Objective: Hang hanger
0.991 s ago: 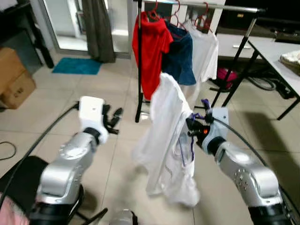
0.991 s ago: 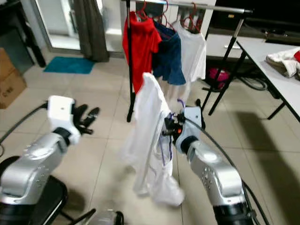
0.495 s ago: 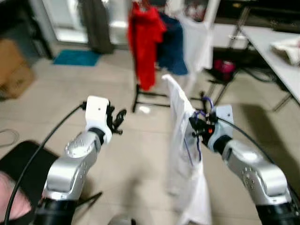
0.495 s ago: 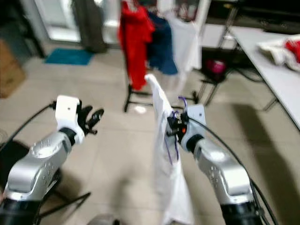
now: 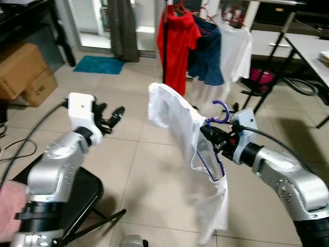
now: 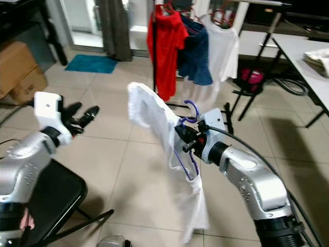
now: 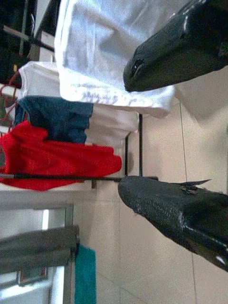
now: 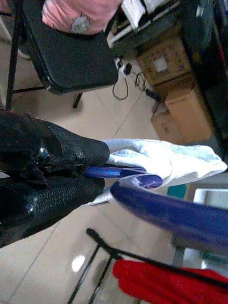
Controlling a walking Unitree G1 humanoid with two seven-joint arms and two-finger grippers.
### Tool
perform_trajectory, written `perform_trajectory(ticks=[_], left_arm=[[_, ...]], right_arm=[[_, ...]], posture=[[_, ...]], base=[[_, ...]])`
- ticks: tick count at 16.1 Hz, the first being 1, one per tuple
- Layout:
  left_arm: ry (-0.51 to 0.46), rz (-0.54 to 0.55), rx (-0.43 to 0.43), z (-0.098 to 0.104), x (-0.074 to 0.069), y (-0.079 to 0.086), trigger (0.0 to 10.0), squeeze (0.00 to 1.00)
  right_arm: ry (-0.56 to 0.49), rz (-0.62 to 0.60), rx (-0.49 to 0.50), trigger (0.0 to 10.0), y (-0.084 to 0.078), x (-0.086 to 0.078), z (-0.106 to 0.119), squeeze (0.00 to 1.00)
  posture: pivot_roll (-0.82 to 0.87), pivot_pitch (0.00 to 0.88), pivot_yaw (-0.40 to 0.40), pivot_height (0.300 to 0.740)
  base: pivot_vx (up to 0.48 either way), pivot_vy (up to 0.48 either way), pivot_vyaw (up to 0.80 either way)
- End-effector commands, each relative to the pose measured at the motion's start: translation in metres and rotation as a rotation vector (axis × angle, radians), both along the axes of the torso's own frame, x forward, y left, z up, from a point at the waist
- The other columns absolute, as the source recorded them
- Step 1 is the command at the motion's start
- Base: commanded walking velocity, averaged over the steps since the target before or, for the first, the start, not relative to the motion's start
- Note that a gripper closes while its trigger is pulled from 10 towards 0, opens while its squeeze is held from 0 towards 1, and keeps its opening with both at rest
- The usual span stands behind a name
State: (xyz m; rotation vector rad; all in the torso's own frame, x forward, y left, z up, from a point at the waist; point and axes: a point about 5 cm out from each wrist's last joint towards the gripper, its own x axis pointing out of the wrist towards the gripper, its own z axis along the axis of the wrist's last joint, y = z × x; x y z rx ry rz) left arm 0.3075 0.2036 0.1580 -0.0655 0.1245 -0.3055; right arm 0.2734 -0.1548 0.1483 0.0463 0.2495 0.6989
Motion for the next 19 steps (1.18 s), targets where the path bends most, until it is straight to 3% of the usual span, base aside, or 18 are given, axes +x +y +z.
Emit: perform_trajectory(ticks=[1,2,5,7,9,12,13,19], left_arm=[[-0.019,-0.055,-0.029,0.004,0.004,0.004,10.0,0.93],[-0.039,-0.143,-0.036,0.007,0.007,0.007,10.0,0.00],[-0.051,-0.337,-0.039,0.009,0.012,0.004,10.0,0.00],[-0.064,-0.385,-0.058,0.014,0.016,0.007,10.0,0.00],[-0.061,-0.506,-0.096,0.020,0.015,0.005,10.0,0.00],[-0.064,-0.540,-0.103,0.019,0.016,0.005,10.0,0.00],[-0.071,-0.538,-0.111,0.018,0.016,0.006,0.0,0.00],[-0.051,-0.531,-0.121,0.008,0.006,0.010,0.0,0.00]], right_arm=[[-0.083,0.069,0.055,10.0,-0.002,-0.002,0.023,0.00],[-0.094,0.157,0.093,10.0,-0.003,-0.009,0.032,0.00],[-0.092,0.326,0.143,10.0,-0.002,-0.024,0.044,0.00],[-0.090,0.342,0.135,10.0,-0.002,-0.027,0.046,0.00],[-0.083,0.385,0.157,10.0,-0.002,-0.035,0.049,0.00],[-0.072,0.403,0.157,10.0,-0.001,-0.040,0.048,0.00],[-0.069,0.399,0.156,10.0,-0.001,-0.040,0.048,0.00],[-0.062,0.386,0.158,10.0,-0.003,-0.039,0.047,0.00]], posture=[[0.10,0.024,0.003,0.740],[0.10,0.025,0.000,0.740],[0.10,0.025,-0.002,0.740],[0.09,0.029,0.009,0.740],[0.09,0.029,0.016,0.740],[0.08,0.031,0.025,0.740],[0.08,0.033,0.026,0.740],[0.09,0.037,0.027,0.740]], base=[[0.000,0.000,0.00],[0.000,0.000,0.00],[0.000,0.000,0.00],[0.000,0.000,0.00],[0.000,0.000,0.00],[0.000,0.000,0.00],[0.000,0.000,0.00],[0.000,0.000,0.00]])
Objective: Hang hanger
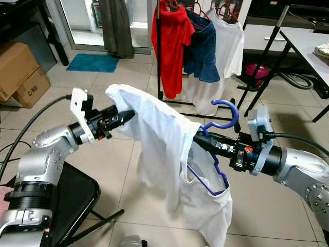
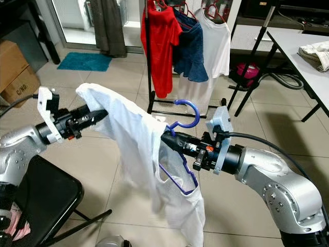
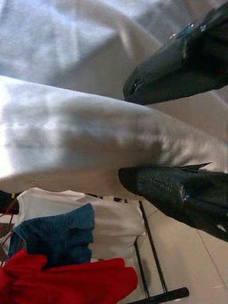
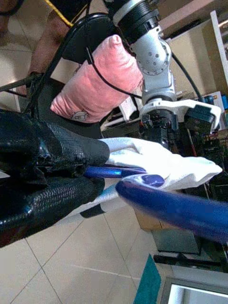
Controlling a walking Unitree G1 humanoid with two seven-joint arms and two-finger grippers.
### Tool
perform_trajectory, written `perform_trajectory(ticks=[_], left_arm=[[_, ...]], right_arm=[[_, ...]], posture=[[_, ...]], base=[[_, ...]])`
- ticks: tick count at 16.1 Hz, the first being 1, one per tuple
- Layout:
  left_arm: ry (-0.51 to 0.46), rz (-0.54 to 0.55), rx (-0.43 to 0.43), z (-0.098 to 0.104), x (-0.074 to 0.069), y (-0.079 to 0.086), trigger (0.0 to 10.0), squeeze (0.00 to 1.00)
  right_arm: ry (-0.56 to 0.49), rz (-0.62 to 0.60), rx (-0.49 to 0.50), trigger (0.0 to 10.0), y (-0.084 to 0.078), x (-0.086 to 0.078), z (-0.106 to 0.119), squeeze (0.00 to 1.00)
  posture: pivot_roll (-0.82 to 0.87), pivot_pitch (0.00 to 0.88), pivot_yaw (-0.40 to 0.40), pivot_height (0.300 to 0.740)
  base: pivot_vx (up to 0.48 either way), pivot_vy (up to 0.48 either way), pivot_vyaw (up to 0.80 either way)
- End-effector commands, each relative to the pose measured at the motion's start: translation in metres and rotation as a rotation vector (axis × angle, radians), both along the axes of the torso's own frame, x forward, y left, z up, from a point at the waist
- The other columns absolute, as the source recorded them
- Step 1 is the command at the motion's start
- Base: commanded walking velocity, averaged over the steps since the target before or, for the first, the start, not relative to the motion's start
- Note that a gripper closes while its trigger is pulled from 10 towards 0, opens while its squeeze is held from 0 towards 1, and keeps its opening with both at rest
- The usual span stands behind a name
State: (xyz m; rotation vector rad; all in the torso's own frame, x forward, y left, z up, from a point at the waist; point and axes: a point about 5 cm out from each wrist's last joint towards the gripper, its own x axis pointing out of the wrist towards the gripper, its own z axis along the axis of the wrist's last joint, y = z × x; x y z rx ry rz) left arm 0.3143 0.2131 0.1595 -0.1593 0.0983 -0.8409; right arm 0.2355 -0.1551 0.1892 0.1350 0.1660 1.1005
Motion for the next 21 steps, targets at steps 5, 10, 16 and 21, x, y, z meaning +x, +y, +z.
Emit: perform_trajectory(ticks=[5,10,16,21], left_arm=[[-0.019,0.021,0.023,0.002,-0.004,0.005,0.0,0.00],[-0.008,0.023,0.025,0.000,-0.007,0.007,0.0,0.00],[-0.072,0.131,-0.071,0.012,0.002,0.016,0.0,0.00],[-0.057,0.599,-0.425,0.021,0.019,0.055,0.0,0.00]], right_arm=[[-0.028,-0.031,0.012,10.0,-0.006,0.002,0.006,0.00],[-0.026,-0.057,0.005,10.0,-0.009,0.004,0.005,0.00],[-0.012,-0.095,-0.013,10.0,-0.011,0.006,0.002,0.00],[0.049,-0.221,-0.096,10.0,-0.025,0.013,-0.014,0.00]], posture=[[0.09,0.037,0.030,0.740],[0.10,0.038,0.029,0.740],[0.09,0.038,0.040,0.740],[0.09,0.043,0.044,0.740]], base=[[0.000,0.000,0.00],[0.000,0.000,0.00],[0.000,0.000,0.00],[0.000,0.000,0.00]])
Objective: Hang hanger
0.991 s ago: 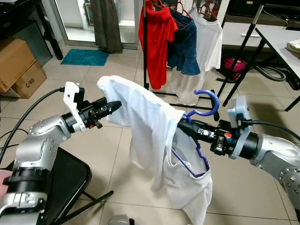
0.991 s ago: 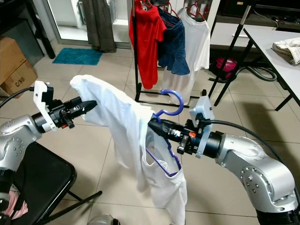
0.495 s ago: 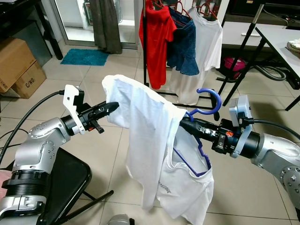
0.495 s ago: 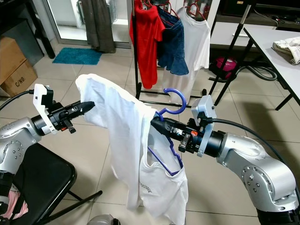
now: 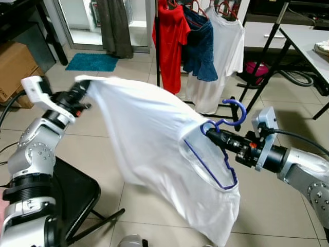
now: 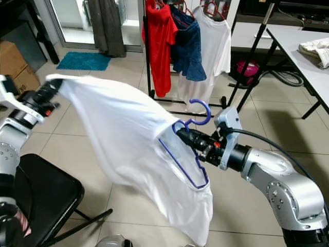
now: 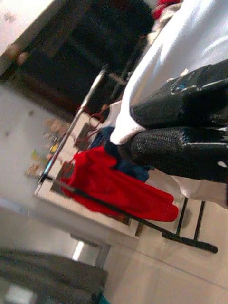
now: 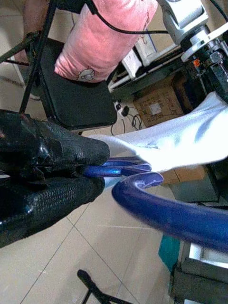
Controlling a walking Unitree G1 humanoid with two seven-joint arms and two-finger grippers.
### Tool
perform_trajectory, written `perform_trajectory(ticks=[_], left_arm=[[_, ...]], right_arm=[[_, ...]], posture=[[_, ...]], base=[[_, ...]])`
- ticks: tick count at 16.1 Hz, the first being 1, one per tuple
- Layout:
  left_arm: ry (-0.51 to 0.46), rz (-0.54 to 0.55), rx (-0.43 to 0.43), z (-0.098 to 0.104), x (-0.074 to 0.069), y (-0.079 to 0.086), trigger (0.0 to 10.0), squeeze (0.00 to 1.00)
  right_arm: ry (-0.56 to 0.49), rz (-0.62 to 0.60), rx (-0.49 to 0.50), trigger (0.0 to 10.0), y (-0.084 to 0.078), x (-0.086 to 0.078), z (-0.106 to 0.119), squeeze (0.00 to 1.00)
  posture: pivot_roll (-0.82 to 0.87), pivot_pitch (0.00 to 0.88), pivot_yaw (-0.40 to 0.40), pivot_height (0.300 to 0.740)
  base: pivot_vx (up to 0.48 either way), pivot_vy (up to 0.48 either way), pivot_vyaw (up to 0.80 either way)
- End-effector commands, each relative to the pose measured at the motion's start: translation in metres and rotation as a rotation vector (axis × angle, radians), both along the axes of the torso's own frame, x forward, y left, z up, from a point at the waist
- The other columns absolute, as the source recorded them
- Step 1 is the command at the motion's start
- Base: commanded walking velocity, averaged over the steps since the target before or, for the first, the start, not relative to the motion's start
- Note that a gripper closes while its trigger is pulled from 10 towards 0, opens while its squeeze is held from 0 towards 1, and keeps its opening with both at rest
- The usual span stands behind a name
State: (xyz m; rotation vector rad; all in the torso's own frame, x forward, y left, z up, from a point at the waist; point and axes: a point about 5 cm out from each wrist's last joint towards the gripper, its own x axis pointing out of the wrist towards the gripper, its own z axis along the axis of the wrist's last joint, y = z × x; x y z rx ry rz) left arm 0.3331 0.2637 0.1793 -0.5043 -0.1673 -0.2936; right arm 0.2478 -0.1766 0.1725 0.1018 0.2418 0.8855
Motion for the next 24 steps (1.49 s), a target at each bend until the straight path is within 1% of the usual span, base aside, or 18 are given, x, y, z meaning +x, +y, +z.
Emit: perform_trajectory(ticks=[1,2,3,5,6,8,9,11,15,16,19,20,21,22,23,24], left_arm=[[0.015,0.060,-0.071,-0.001,0.001,0.005,0.0,0.00],[0.049,0.092,-0.064,-0.006,0.002,0.006,0.0,0.00],[0.062,0.107,-0.059,-0.008,0.003,0.007,0.0,0.00],[0.195,0.276,-0.019,-0.025,0.005,0.022,0.0,0.00],[0.232,0.342,-0.014,-0.030,0.005,0.029,0.0,0.00],[0.274,0.405,0.003,-0.033,0.006,0.034,0.0,0.00],[0.285,0.416,0.011,-0.034,0.007,0.034,0.0,0.00],[0.351,0.516,0.001,-0.040,0.009,0.040,0.0,0.00],[0.406,0.612,0.007,-0.046,0.008,0.046,0.0,0.00],[0.439,0.651,-0.008,-0.050,0.007,0.048,0.0,0.00],[0.481,0.699,0.002,-0.058,0.004,0.051,0.0,0.00],[0.482,0.693,-0.003,-0.060,0.003,0.050,0.0,0.00],[0.446,0.634,0.029,-0.057,0.007,0.043,0.0,0.00],[0.415,0.571,0.051,-0.053,0.010,0.035,9.8,0.00],[0.358,0.470,0.063,-0.047,0.016,0.022,10.0,0.00],[0.299,0.363,0.103,-0.040,0.020,0.006,10.0,1.00]], right_arm=[[-0.003,-0.022,-0.012,10.0,-0.004,0.001,0.002,0.00],[-0.005,-0.024,-0.011,10.0,-0.005,0.002,0.002,0.00],[-0.005,-0.026,-0.010,10.0,-0.005,0.002,0.002,0.00],[-0.011,-0.035,-0.005,10.0,-0.008,0.001,0.003,0.00],[-0.015,-0.037,-0.003,10.0,-0.010,0.001,0.004,0.00],[-0.022,-0.043,0.000,10.0,-0.013,-0.001,0.006,0.00],[-0.023,-0.044,0.000,10.0,-0.014,-0.001,0.006,0.00],[-0.029,-0.049,0.001,10.0,-0.015,-0.002,0.007,0.00],[-0.032,-0.053,0.003,10.0,-0.016,-0.003,0.007,0.00],[-0.033,-0.055,0.002,10.0,-0.016,-0.003,0.007,0.00],[-0.035,-0.055,0.003,10.0,-0.017,-0.003,0.007,0.00],[-0.038,-0.054,0.002,10.0,-0.018,-0.002,0.009,0.00],[-0.040,-0.053,0.003,10.0,-0.017,-0.001,0.009,0.00],[-0.040,-0.049,0.003,10.0,-0.017,-0.001,0.010,0.00],[-0.042,-0.043,0.002,10.0,-0.015,-0.001,0.010,0.00],[-0.041,-0.032,0.003,10.0,-0.013,0.000,0.010,0.00]], posture=[[0.09,0.043,0.044,0.740],[0.10,0.044,0.044,0.740],[0.10,0.044,0.044,0.740],[0.09,0.041,0.045,0.740],[0.09,0.040,0.045,0.740],[0.09,0.037,0.049,0.740],[0.09,0.035,0.050,0.740],[0.08,0.027,0.056,0.740],[0.08,0.021,0.059,0.740],[0.08,0.020,0.059,0.740],[0.08,0.021,0.054,0.740],[0.08,0.025,0.048,0.740],[0.08,0.025,0.047,0.740],[0.08,0.027,0.043,0.740],[0.08,0.028,0.039,0.740],[0.09,0.028,0.036,0.740]], base=[[0.000,0.000,0.00],[0.000,0.000,0.00],[0.000,0.000,0.00],[0.000,0.000,0.00],[0.000,0.000,0.00],[0.000,0.000,0.00],[0.000,0.000,0.00],[0.000,0.000,0.00],[0.000,0.000,0.00],[0.000,0.000,0.00],[0.000,0.000,0.00],[0.000,0.000,0.00],[0.000,0.000,0.00],[0.000,0.000,0.00],[0.000,0.000,0.00],[0.000,0.000,0.00]])
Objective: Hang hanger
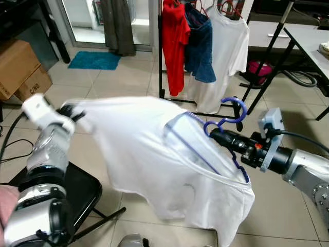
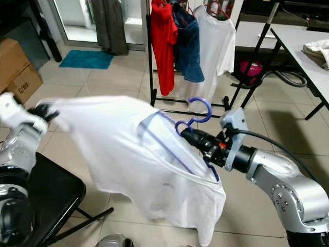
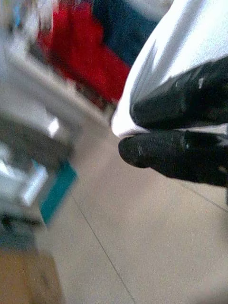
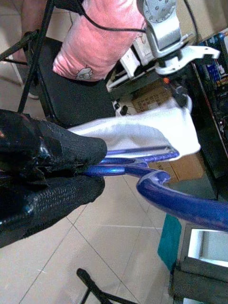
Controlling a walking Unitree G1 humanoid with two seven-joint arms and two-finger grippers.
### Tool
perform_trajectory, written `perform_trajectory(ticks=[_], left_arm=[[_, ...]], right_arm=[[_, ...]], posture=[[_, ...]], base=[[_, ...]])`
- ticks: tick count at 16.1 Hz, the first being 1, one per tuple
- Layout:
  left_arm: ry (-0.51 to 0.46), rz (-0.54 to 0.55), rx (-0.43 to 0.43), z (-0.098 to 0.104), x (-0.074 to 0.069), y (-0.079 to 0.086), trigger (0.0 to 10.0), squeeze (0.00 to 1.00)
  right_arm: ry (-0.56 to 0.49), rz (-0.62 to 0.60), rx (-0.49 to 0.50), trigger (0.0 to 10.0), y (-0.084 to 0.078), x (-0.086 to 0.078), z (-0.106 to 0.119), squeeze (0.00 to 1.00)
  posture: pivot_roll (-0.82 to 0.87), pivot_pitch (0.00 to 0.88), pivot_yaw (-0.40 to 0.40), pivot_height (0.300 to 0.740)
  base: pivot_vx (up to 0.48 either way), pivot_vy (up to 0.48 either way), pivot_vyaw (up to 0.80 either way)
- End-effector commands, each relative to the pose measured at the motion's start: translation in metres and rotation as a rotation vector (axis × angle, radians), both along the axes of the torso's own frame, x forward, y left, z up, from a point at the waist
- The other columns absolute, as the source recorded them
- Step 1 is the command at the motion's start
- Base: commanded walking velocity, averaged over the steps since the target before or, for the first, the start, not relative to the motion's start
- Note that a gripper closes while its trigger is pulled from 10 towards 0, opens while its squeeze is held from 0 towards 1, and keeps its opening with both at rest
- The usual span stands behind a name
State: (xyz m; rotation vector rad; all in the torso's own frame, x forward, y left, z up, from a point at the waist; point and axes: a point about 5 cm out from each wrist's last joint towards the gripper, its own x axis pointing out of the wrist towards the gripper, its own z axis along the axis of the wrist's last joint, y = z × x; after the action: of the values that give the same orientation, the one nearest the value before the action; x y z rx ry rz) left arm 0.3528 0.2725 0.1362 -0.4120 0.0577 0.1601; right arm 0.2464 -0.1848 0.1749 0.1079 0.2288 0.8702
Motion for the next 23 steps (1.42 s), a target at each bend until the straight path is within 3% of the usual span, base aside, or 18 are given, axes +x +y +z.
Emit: perform_trajectory(ticks=[1,2,4,6,8,10,12,14,16,17,18,19,23], left_arm=[[-0.020,-0.117,0.068,0.005,0.003,-0.014,10.0,1.00],[-0.020,-0.183,0.125,0.005,0.003,-0.023,10.0,1.00],[0.051,-0.377,0.318,-0.002,0.002,-0.043,10.0,1.00],[0.145,-0.395,0.441,-0.012,-0.002,-0.041,10.0,1.00],[0.217,-0.319,0.457,-0.017,-0.004,-0.028,10.0,1.00],[0.222,-0.381,0.479,-0.018,-0.005,-0.033,10.0,1.00],[0.157,-0.554,0.529,-0.017,-0.008,-0.058,10.0,1.00],[-0.053,-0.980,0.503,-0.007,-0.026,-0.124,10.0,1.00],[-0.121,-1.177,0.423,-0.004,-0.035,-0.154,10.0,1.00],[-0.154,-1.340,0.380,-0.001,-0.041,-0.173,10.0,0.86],[-0.166,-1.412,0.366,0.001,-0.043,-0.180,10.0,0.50],[-0.179,-1.537,0.347,0.006,-0.046,-0.190,10.0,0.00],[-0.217,-1.824,0.379,0.017,-0.053,-0.216,10.0,0.00]], right_arm=[[-0.031,-0.010,-0.008,10.0,-0.002,0.002,0.007,0.00],[-0.029,-0.006,-0.010,10.0,0.000,0.002,0.007,0.00],[-0.022,-0.022,-0.036,10.0,0.008,0.006,0.003,0.00],[-0.014,-0.064,-0.043,10.0,0.012,0.009,0.002,0.00],[0.000,-0.100,-0.048,10.0,0.011,0.011,0.001,0.00],[0.011,-0.167,-0.046,10.0,0.009,0.015,0.001,0.00],[0.031,-0.235,-0.017,10.0,0.011,0.020,0.000,0.00],[0.062,-0.295,0.005,10.0,0.020,0.029,-0.004,0.00],[0.060,-0.282,0.011,10.0,0.030,0.032,-0.001,0.00],[0.057,-0.267,0.015,10.0,0.037,0.035,0.002,0.00],[0.056,-0.260,0.015,10.0,0.040,0.036,0.004,0.00],[0.055,-0.247,0.014,10.0,0.045,0.036,0.006,0.00],[0.054,-0.232,0.012,10.0,0.056,0.039,0.010,0.00]], posture=[[0.09,0.029,0.033,0.740],[0.09,0.029,0.032,0.740],[0.09,0.029,0.032,0.740],[0.09,0.030,0.032,0.740],[0.08,0.032,0.034,0.740],[0.08,0.034,0.035,0.740],[0.08,0.034,0.035,0.740],[0.08,0.035,0.027,0.740],[0.08,0.035,0.021,0.740],[0.07,0.036,0.019,0.740],[0.07,0.037,0.019,0.740],[0.06,0.038,0.028,0.740],[0.04,0.038,0.052,0.740]], base=[[0.000,0.000,0.00],[0.000,0.000,0.00],[0.000,0.000,0.00],[0.000,0.000,0.00],[0.000,0.000,0.00],[0.000,0.000,0.00],[0.000,0.000,0.00],[0.000,0.000,0.00],[0.000,0.000,0.00],[0.000,0.000,0.00],[0.000,0.000,0.00],[0.000,0.000,0.00],[0.000,0.000,0.00]])
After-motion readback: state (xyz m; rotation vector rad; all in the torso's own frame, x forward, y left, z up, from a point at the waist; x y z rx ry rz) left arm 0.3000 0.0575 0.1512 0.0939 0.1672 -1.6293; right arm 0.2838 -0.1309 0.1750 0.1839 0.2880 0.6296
